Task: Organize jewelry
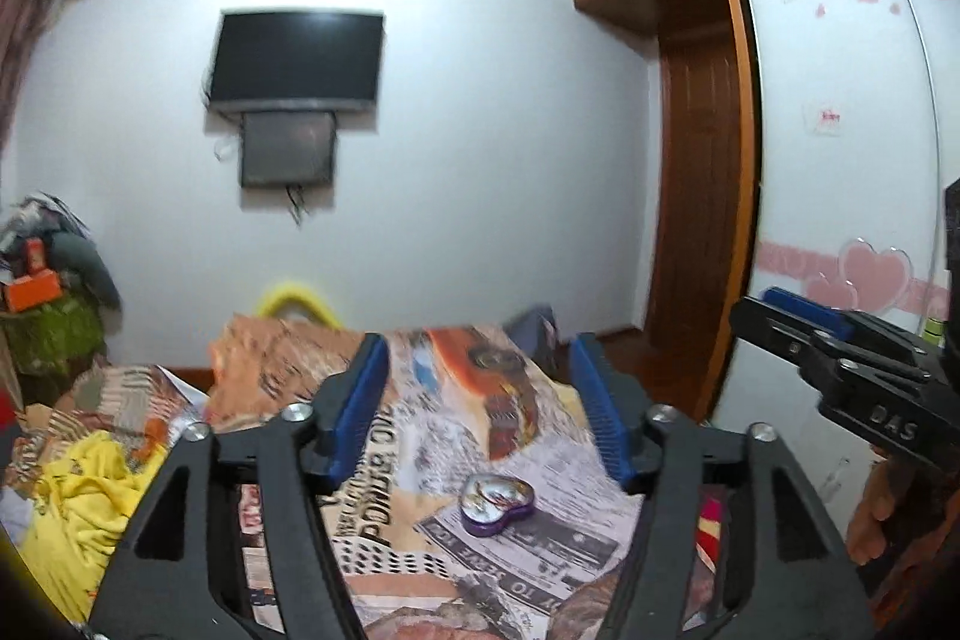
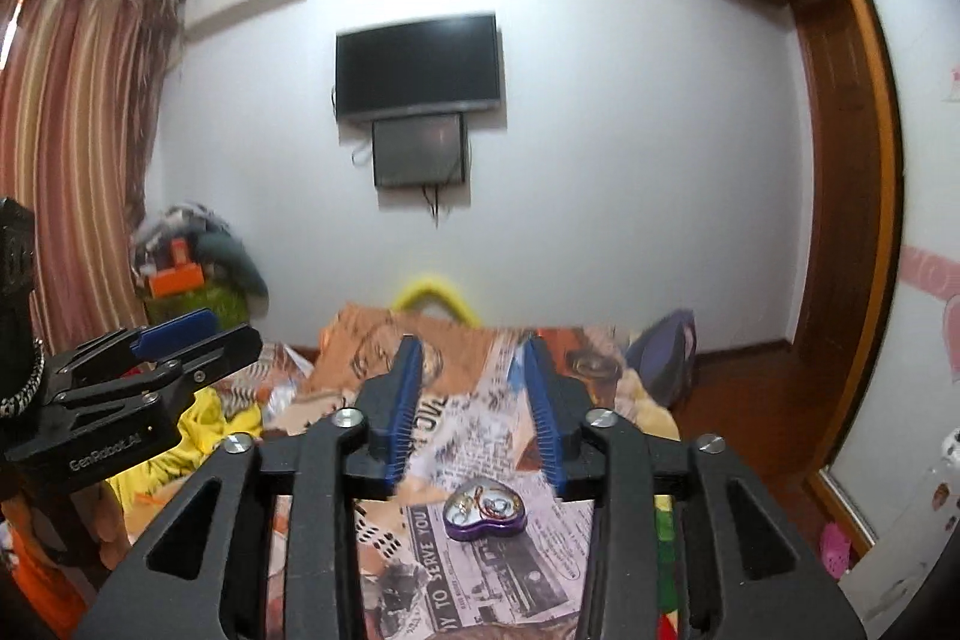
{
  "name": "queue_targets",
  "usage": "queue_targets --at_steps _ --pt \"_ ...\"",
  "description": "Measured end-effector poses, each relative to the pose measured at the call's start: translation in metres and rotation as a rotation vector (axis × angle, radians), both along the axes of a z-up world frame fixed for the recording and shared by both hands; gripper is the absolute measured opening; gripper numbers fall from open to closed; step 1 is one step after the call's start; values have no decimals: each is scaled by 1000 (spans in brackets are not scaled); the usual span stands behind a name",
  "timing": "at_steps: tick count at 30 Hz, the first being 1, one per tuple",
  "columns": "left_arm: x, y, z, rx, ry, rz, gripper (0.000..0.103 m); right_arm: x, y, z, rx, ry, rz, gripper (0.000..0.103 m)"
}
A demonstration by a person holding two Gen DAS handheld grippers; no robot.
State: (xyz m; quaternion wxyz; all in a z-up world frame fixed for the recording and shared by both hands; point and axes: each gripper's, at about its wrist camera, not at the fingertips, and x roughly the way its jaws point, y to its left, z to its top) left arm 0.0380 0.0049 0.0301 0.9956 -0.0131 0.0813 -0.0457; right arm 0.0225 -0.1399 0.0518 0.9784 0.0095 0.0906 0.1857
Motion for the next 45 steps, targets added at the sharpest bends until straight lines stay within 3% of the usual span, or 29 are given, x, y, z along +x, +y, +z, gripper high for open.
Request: queue_targets --at_steps 4,5,6,9,11,45 --pt "-26 -3 -1 24 -53 57 94 -17 2 0 1 -53 -46 61" --pt "-31 -4 -2 27 -63 67 100 -21 3 0 3 -62 -61 69" --pt "-34 -4 -2 27 -70 73 102 -20 4 -1 5 -68 -70 81" --pt "-39 -6 -3 38 -71 84 102 -30 4 -2 14 -101 -116 99" --pt "-39 -6 -5 40 -69 87 102 -34 3 -1 14 -114 -134 103" --pt "-47 -12 -9 30 -51 87 102 -42 -11 -8 -1 -44 -140 103"
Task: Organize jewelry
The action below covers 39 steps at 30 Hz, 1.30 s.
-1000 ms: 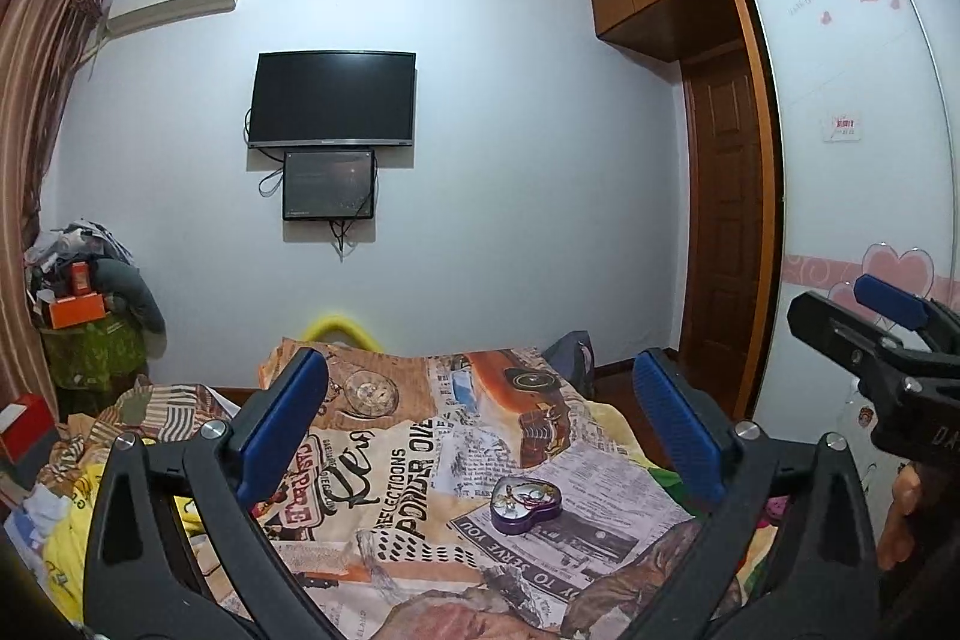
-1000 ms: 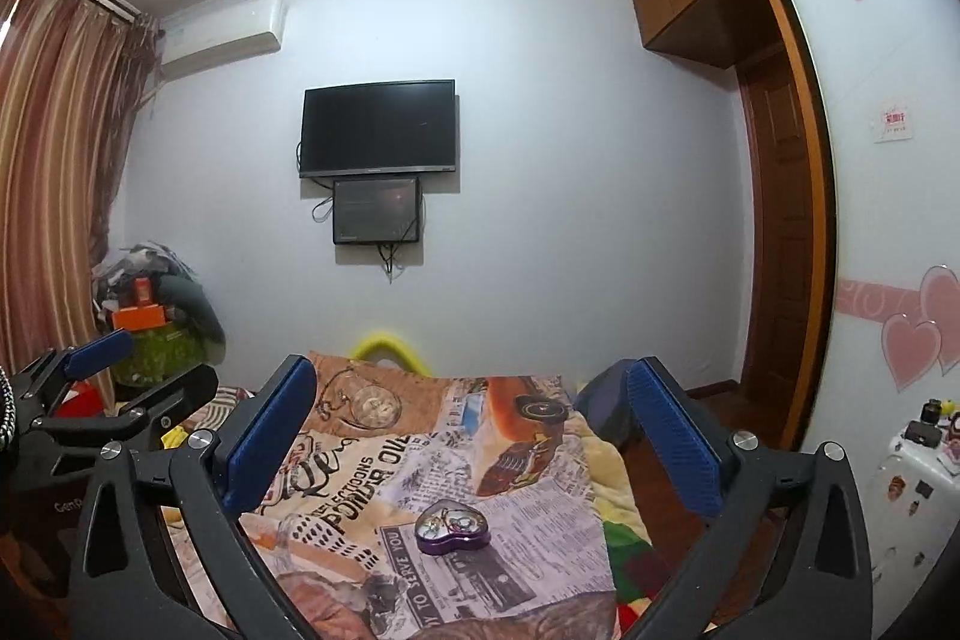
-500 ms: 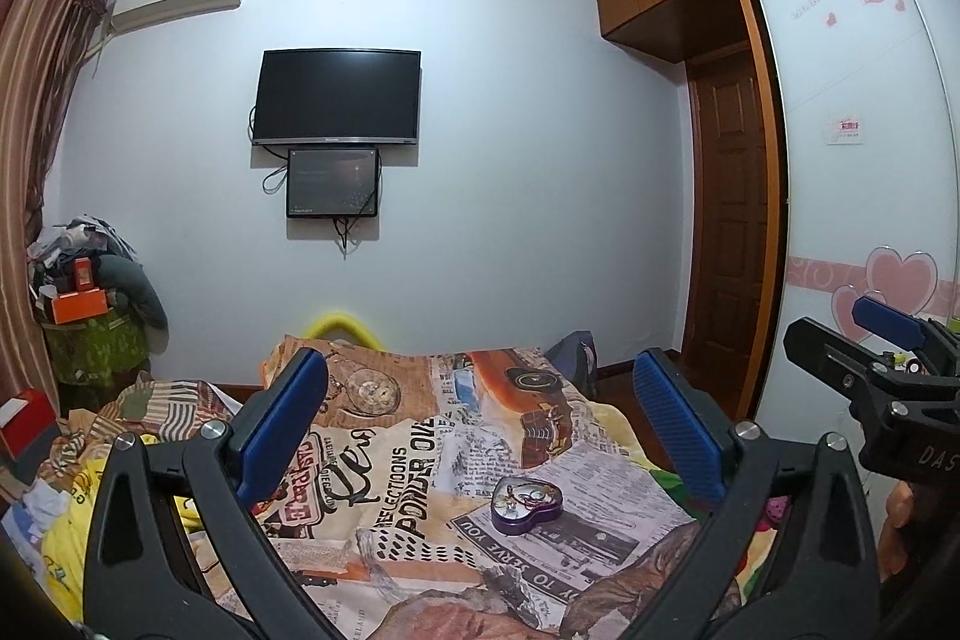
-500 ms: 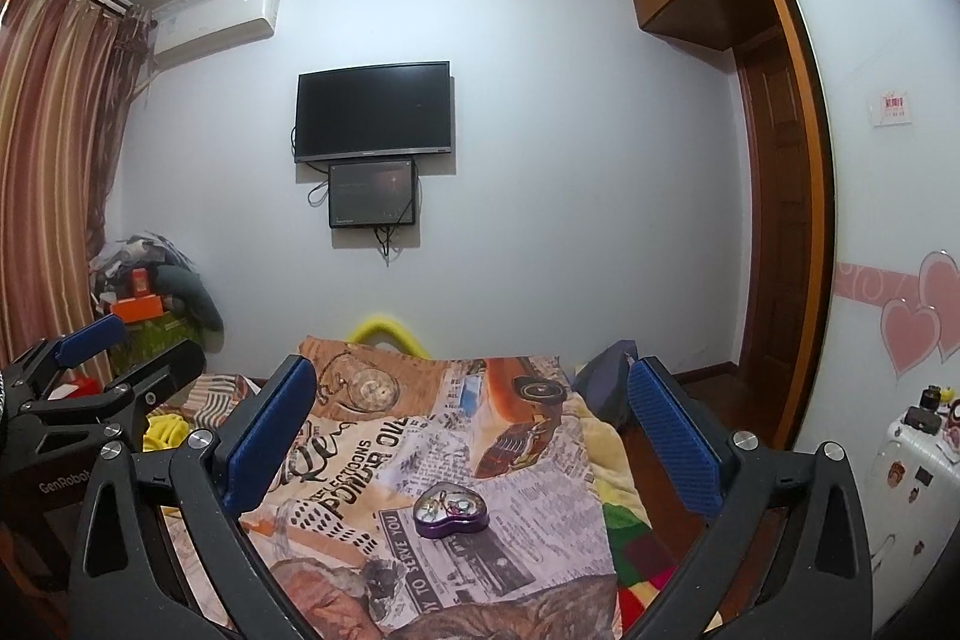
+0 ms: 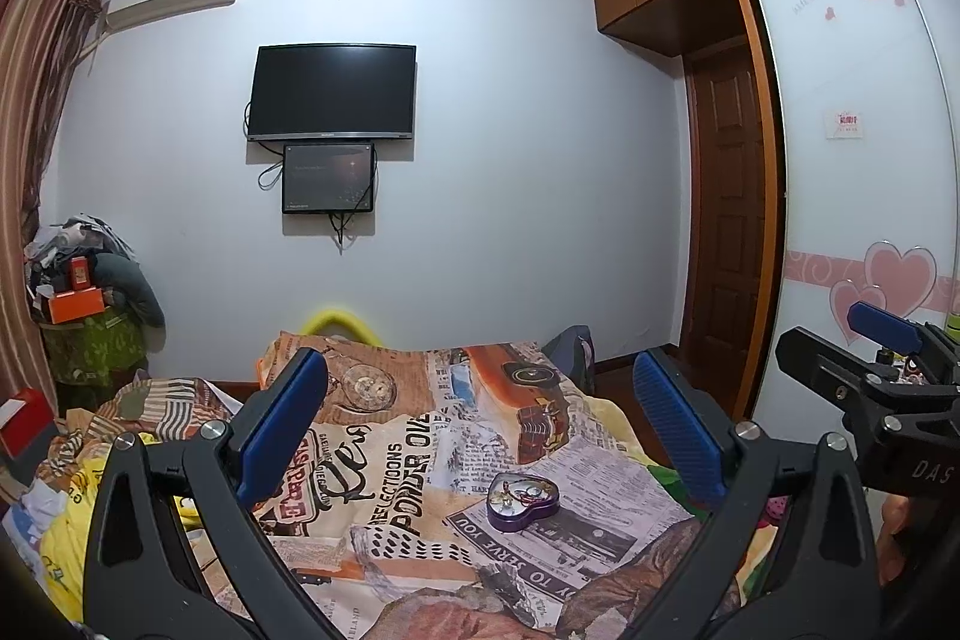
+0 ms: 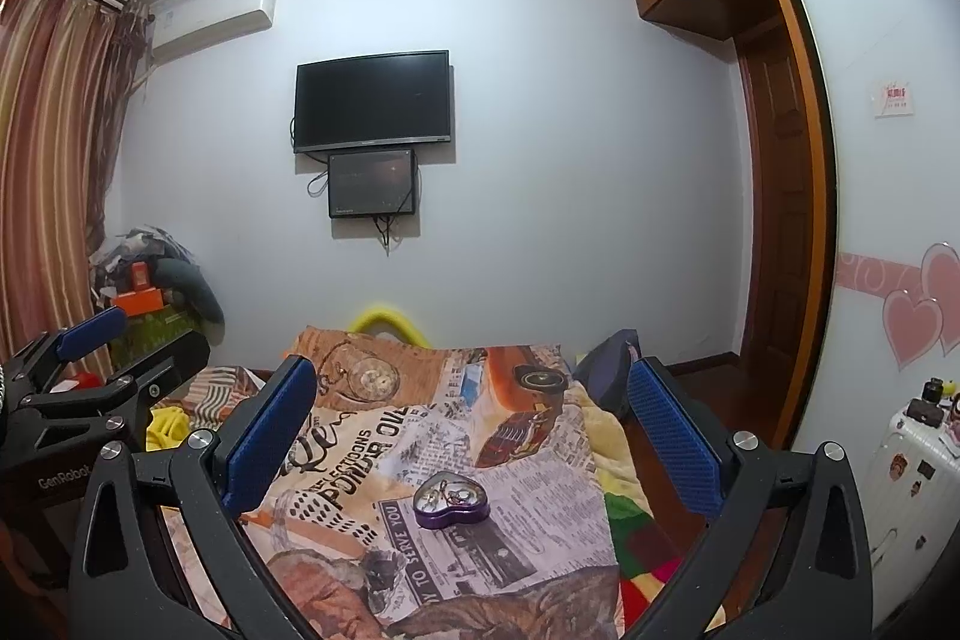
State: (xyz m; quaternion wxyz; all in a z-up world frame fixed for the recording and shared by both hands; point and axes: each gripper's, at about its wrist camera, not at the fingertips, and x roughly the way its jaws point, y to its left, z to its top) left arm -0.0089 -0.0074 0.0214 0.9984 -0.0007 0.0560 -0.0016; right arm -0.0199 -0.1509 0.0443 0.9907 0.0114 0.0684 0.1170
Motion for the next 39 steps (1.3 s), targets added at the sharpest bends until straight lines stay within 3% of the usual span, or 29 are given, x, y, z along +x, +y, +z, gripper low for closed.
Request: queue_targets --at_steps 39 --pt "13 2 -3 -27 36 -26 102 2 2 0 4 25 -2 103"
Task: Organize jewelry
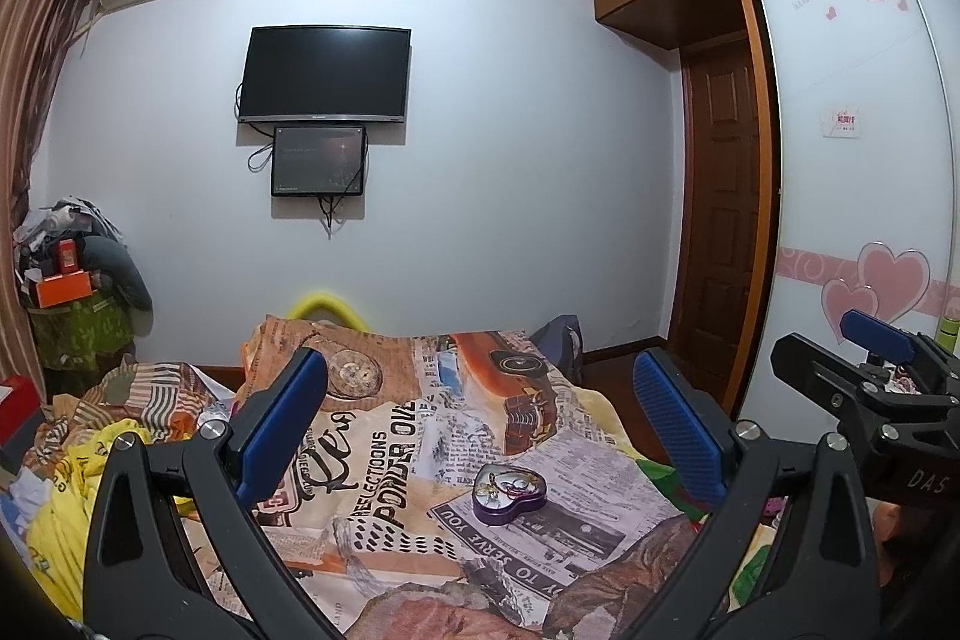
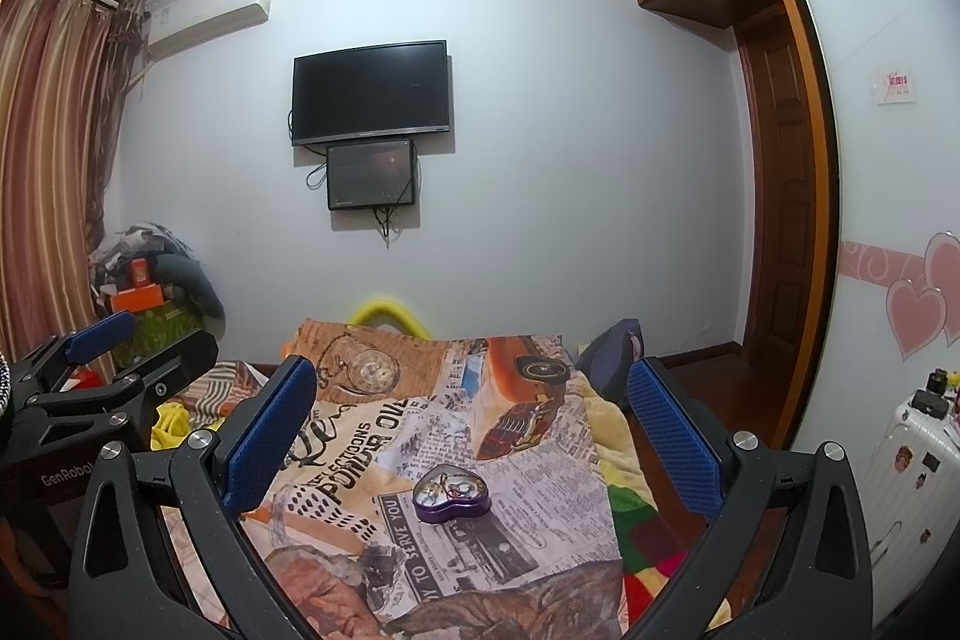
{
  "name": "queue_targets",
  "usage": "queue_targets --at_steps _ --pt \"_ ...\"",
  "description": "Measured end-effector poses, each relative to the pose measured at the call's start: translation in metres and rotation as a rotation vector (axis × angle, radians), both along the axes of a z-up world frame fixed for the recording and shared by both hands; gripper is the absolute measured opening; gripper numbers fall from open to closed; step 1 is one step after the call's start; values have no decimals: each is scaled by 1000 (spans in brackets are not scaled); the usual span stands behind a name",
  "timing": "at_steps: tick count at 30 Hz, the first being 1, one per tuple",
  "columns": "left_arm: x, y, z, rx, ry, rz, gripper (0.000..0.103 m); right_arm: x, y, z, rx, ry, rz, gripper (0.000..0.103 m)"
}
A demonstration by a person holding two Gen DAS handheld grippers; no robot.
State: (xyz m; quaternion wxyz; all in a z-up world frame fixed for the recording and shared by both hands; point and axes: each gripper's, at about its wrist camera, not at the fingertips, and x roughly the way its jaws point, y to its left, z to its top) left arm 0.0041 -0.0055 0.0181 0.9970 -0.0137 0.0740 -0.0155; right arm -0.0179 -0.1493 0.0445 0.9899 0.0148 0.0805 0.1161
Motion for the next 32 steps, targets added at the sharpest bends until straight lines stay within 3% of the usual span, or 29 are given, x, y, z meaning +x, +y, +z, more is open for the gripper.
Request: queue_targets --at_steps 32 --pt "19 2 -16 -19 51 -33 102 18 0 -11 7 55 -4 103"
